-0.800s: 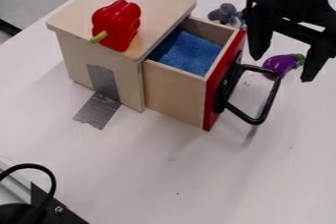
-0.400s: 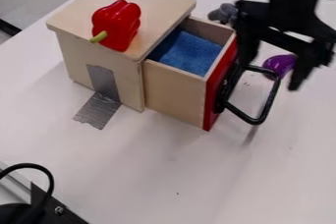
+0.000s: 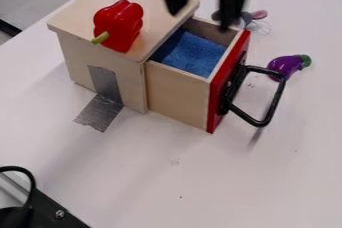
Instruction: Take the red bell pepper from the top of the drawer to the bottom of the table
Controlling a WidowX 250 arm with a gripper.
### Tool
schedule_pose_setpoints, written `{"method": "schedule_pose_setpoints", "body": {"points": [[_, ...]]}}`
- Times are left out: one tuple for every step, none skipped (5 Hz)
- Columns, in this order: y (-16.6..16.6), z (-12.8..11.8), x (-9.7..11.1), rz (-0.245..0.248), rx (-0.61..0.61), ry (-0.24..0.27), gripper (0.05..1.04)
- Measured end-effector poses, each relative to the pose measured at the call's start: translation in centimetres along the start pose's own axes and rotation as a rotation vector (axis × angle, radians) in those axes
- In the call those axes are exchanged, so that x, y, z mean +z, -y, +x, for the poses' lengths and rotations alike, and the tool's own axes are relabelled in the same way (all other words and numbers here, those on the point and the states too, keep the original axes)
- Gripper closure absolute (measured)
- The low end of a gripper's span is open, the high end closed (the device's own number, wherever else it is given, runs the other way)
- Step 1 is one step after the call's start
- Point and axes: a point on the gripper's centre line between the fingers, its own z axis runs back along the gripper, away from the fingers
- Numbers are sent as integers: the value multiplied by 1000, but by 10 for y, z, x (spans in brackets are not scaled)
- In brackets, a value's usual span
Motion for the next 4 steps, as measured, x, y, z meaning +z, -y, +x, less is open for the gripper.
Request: {"method": "schedule_pose_setpoints", "body": {"points": [[-36, -8, 5, 27, 30, -28, 85], [-66, -2, 2, 55, 71, -27, 85], [-85, 3, -15, 77, 92, -71, 85], [-96, 3, -32, 109, 79, -130, 85]]}}
